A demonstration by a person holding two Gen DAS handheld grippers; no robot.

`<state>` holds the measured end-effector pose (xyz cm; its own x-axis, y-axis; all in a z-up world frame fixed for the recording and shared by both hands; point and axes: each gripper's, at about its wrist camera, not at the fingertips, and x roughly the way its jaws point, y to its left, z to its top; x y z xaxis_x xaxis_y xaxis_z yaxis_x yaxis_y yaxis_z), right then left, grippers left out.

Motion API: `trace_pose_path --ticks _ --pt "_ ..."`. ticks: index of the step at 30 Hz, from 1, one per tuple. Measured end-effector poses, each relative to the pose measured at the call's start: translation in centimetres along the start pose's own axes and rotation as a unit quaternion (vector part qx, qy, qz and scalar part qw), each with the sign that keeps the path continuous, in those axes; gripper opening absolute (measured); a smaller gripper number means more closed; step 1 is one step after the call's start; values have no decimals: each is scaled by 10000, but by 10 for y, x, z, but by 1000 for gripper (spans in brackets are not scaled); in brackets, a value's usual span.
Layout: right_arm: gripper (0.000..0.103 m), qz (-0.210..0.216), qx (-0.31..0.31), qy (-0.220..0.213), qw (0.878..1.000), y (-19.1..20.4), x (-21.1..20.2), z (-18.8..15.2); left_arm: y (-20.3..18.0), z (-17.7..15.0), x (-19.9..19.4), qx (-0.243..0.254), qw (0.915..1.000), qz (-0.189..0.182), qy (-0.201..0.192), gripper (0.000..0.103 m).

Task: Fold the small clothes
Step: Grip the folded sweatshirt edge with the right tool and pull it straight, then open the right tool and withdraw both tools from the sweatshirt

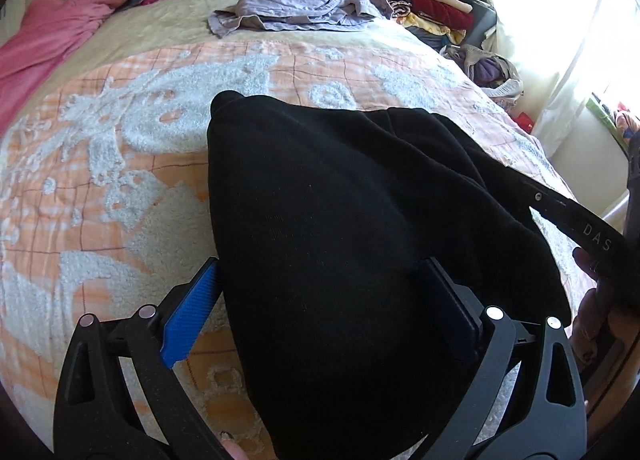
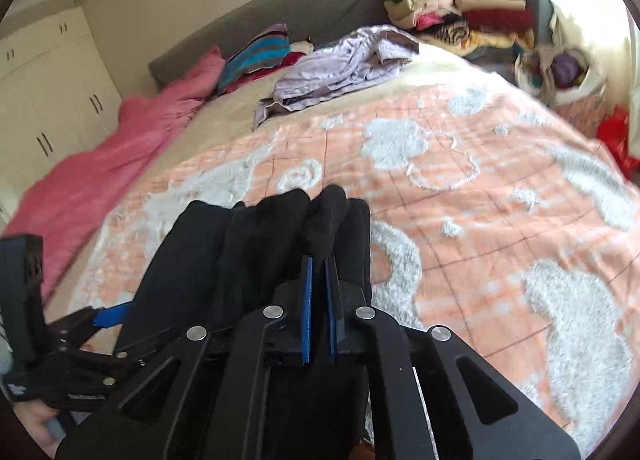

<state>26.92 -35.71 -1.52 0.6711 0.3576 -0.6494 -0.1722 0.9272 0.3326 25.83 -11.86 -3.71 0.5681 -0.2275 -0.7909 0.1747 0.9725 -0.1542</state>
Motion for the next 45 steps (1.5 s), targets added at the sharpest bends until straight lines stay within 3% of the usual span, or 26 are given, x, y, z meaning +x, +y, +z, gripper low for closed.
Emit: trace_pose_path --ticks 4,6,8,12,13,14,18,25,30,32,33,37,39,43,45 --pt "13 240 246 184 9992 -9 5 -5 4 -1 1 -21 10000 -46 38 91" --pt "52 671 523 238 9961 -14 6 -4 6 -1 2 -53 9999 -101 62 91" --pt "59 839 764 305 9931 -16 8 -3 6 -1 2 -57 9999 -117 75 91" --pt "55 853 797 572 9915 -12 20 -10 6 -3 2 -46 9999 -121 77 91" --pt "50 894 805 610 9909 -9 23 -11 6 -2 2 -52 9999 -118 80 91" --pt "39 941 771 639 9905 -4 26 -13 6 -3 2 -50 9999 -114 76 91" --pt "19 540 135 456 9974 21 24 -14 6 -4 0 -51 9999 -81 74 91" --pt "14 267 -249 20 9993 29 1 -3 -1 0 -9 -58 9998 -165 63 91" --pt "10 82 -202 128 9997 16 3 -4 -11 0 -8 54 9999 -127 68 92" --pt "5 -279 -285 131 9991 10 7 -7 -15 -2 -3 166 9998 -57 113 93" --pt "6 -646 -360 271 9969 5 15 -10 -17 -3 -1 203 9997 18 111 93" --pt "9 -301 190 458 9983 -18 25 -16 -17 -7 1 264 9996 64 39 93" --pt "25 -384 125 405 9984 -16 19 -14 -16 -8 0 238 9997 55 37 93" --pt "35 -410 220 271 9985 -13 7 -17 -13 -11 -1 175 9998 7 61 93" --pt "46 -267 366 151 9989 -13 -5 -20 -13 -13 -2 147 9999 -23 68 93"
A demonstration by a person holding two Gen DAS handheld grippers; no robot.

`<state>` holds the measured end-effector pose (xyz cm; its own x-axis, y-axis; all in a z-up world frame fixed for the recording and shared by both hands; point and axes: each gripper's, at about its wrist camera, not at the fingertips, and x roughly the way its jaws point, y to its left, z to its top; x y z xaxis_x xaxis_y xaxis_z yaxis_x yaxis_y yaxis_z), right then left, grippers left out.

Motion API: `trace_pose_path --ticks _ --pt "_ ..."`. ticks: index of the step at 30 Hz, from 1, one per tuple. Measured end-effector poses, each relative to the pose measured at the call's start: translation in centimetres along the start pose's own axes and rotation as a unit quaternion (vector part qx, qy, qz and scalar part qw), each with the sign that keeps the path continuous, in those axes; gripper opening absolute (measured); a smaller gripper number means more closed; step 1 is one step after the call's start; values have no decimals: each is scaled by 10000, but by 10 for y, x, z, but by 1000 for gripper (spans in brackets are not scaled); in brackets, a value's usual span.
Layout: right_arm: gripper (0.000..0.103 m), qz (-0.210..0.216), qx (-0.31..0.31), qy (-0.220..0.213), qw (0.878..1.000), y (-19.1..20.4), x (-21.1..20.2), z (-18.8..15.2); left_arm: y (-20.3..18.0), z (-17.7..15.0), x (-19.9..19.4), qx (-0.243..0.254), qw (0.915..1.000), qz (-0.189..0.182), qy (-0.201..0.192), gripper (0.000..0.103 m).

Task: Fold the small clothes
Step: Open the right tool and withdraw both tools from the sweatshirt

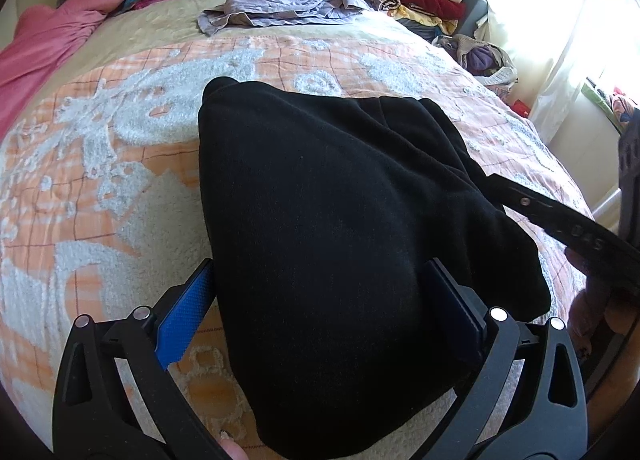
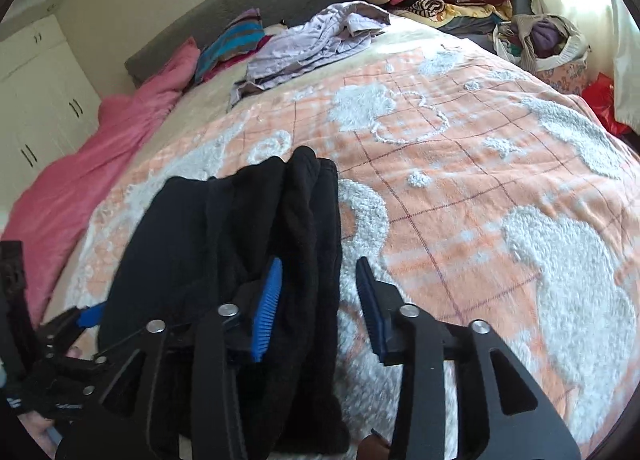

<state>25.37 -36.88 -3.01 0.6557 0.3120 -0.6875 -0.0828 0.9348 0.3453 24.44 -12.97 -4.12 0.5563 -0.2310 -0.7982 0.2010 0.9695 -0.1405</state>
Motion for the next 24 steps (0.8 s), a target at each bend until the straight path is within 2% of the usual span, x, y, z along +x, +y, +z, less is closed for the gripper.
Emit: trace_pose_path --ticks 5,9,11,13,15,16,18,21,24 --pt "48 383 100 -306 9987 4 -38 -16 1 -8 -5 -59 10000 -66 17 93" --pt "51 370 40 -455 9983 10 -57 -24 0 -14 -14 -32 10000 -87 -26 93" --pt "59 323 37 -552 9979 13 -67 -29 0 -16 -21 -7 9999 -100 -62 93" --pt "60 294 8 -658 9974 15 -76 -34 1 -18 -26 14 9999 -107 -94 93" --pt "73 251 -26 -742 9969 17 -86 -40 2 -20 -33 9 9999 -100 -134 93" --pt "74 235 -30 -790 9966 17 -91 -44 2 -21 -36 -1 9998 -112 -150 93" --pt "86 249 -31 -887 9957 19 -100 -52 3 -24 -43 -24 9997 -147 -202 93" --pt "95 245 -53 -998 9947 24 -114 -65 4 -31 -57 -48 9992 -236 -308 93" --pt "98 168 -125 -1119 9935 30 -128 -80 5 -39 -69 -46 9988 -292 -402 93"
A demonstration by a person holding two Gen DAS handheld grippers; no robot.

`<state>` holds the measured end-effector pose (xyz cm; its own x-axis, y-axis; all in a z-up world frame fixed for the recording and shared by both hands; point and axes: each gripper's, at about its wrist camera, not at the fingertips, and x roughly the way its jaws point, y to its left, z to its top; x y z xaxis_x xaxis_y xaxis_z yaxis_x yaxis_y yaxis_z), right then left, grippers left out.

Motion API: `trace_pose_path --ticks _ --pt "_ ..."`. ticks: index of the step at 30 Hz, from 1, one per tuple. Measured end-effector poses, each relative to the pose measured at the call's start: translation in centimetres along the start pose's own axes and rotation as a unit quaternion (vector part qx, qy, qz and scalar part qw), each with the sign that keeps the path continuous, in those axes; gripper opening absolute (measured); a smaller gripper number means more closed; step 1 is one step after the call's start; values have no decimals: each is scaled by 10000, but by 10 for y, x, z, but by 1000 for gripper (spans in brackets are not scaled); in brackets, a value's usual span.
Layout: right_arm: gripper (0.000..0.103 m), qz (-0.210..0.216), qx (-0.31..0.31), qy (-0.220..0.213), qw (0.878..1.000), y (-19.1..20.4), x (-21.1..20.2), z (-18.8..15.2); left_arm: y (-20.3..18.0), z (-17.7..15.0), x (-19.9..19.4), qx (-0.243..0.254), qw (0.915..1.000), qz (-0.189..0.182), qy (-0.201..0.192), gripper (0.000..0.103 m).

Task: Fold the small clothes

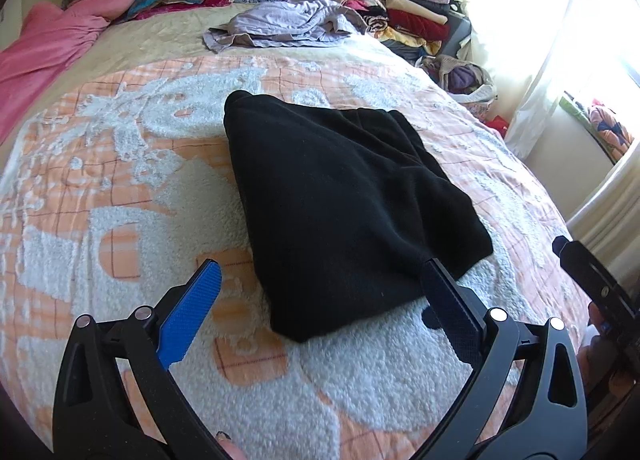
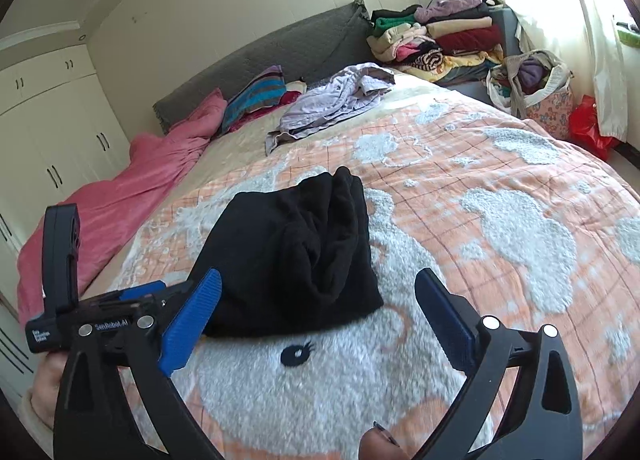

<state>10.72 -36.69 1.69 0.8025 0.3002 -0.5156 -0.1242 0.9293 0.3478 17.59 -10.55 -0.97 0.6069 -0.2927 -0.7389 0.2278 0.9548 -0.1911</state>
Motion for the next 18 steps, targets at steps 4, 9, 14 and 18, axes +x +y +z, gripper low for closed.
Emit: trace_pose_path --ticks 4,9,14,18 --pt "99 -161 -145 -163 9996 10 -19 -16 1 -15 -17 76 9999 -22 -117 94" --pt "99 -480 -376 -146 9980 23 -29 -41 1 -41 -33 192 9995 110 -242 94" --pt "99 -678 -701 -73 9952 35 -27 -64 -1 -63 -44 352 9985 225 -353 94" --pt "99 -732 -897 -84 9932 39 -23 -77 -2 -78 -47 425 9981 247 -378 94"
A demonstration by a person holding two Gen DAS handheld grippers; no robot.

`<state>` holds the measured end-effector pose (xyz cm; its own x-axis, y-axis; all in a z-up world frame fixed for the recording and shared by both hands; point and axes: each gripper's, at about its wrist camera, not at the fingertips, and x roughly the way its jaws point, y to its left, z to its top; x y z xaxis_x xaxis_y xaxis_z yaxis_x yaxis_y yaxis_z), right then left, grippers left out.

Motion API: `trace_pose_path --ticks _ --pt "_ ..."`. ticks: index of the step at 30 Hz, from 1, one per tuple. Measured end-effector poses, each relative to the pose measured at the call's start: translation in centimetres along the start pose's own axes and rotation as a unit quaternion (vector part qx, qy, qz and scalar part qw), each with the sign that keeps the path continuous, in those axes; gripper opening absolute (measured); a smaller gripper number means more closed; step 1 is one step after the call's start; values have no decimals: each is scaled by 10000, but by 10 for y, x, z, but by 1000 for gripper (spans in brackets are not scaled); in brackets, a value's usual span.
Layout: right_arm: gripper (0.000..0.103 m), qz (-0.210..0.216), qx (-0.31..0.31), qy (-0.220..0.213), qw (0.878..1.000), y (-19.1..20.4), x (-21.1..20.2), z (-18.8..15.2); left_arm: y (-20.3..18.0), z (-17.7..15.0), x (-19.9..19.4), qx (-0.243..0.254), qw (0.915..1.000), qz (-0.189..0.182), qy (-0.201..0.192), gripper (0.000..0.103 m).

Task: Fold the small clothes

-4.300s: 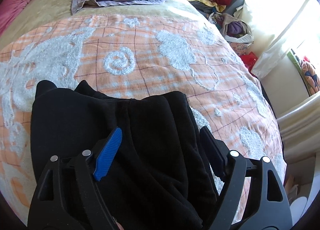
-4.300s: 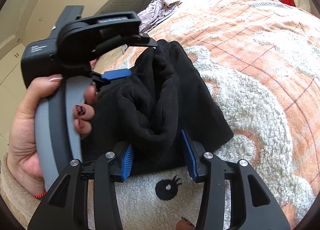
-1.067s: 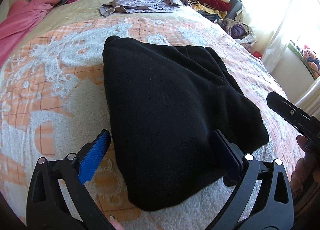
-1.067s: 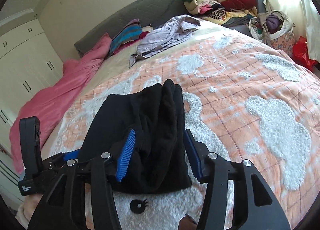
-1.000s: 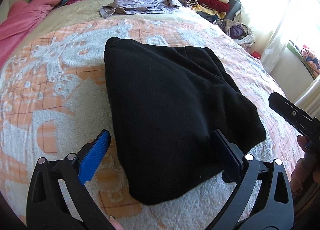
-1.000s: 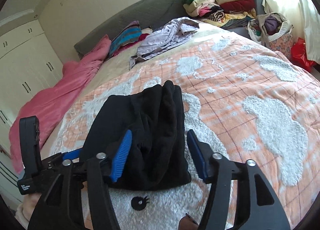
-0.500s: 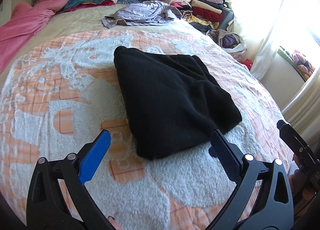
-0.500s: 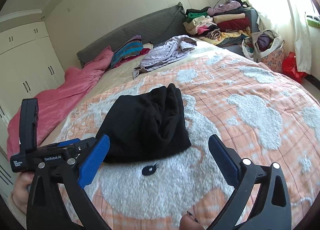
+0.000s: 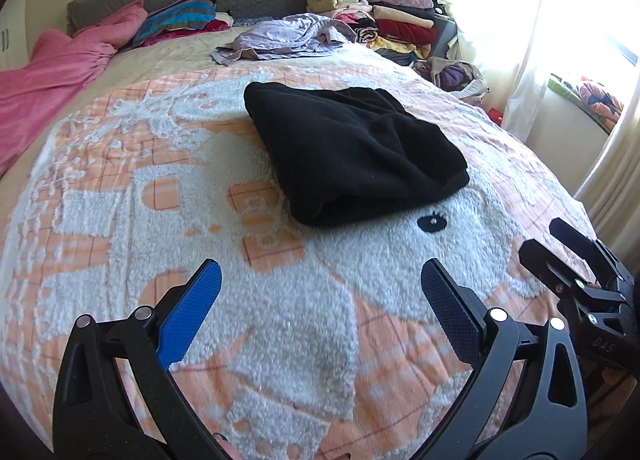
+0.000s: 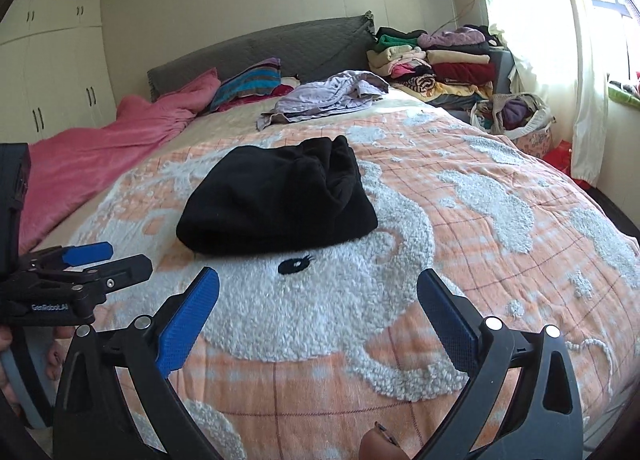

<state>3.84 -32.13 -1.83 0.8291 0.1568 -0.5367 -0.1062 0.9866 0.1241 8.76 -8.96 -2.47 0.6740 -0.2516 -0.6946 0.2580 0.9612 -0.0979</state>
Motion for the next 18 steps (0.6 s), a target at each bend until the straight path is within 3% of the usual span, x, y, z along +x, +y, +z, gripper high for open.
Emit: trace_pose_path --ticks 18 --pt "99 16 -107 269 9996 1 21 -17 7 -23 -2 -271 9996 60 72 94"
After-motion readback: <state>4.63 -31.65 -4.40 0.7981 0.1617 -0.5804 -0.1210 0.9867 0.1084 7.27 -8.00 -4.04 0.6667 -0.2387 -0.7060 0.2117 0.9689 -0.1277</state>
